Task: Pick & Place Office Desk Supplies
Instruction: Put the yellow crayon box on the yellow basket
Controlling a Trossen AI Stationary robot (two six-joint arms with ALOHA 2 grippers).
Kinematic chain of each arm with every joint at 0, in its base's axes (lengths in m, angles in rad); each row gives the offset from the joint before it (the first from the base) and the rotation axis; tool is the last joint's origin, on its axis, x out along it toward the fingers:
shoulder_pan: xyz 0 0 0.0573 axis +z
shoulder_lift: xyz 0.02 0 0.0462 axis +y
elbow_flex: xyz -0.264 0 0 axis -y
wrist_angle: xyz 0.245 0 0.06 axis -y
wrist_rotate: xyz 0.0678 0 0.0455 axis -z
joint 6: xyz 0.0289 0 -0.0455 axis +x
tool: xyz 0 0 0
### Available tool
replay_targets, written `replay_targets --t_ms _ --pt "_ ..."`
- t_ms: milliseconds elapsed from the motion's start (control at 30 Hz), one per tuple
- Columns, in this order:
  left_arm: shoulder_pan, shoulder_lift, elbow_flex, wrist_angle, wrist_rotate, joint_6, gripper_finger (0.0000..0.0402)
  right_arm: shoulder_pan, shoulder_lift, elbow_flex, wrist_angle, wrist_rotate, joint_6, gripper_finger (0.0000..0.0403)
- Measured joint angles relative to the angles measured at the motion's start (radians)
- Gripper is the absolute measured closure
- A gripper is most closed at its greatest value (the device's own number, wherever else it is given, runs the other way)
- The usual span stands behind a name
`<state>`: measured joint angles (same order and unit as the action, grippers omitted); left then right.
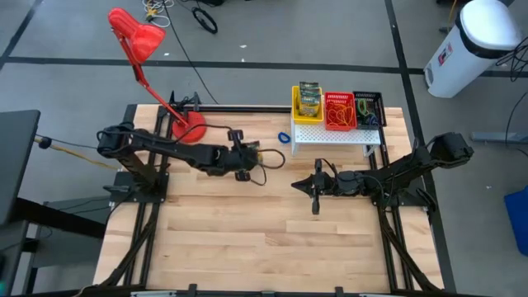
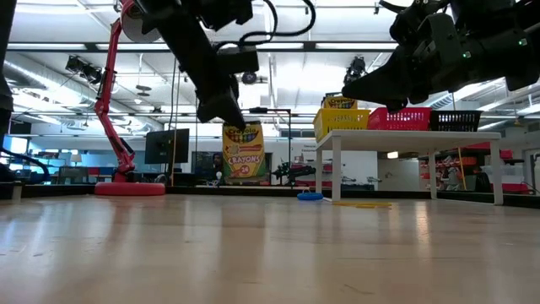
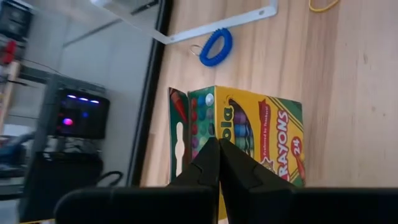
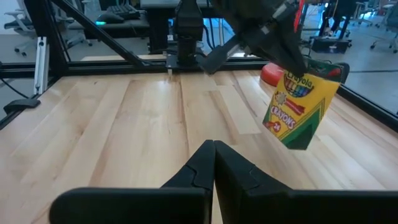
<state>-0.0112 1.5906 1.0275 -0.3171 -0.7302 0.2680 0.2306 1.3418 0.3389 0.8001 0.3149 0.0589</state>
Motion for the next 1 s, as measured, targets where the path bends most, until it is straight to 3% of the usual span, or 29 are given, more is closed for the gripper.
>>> replay_targets --t_ms 233,333,800,1000 --pt "-0.078 0.001 0.0 0.014 -0.086 -0.003 0.0398 -0.022 0.0 0.001 -0.041 0.025 0.155 0.0387" --pt "-0.107 0.001 0.0 0.059 -0.11 0.005 0.0398 -0.045 0.004 0.017 -0.08 0.027 0.223 0.0369" --pt "-0.224 0.001 0.0 0.17 -0.135 0.064 0.0398 -0.119 0.323 0.166 0.139 0.053 0.246 0.0176" --pt "-0.253 0.002 0.0 0.172 -0.136 0.062 0.0398 -0.123 0.368 0.228 0.14 0.089 0.193 0.012"
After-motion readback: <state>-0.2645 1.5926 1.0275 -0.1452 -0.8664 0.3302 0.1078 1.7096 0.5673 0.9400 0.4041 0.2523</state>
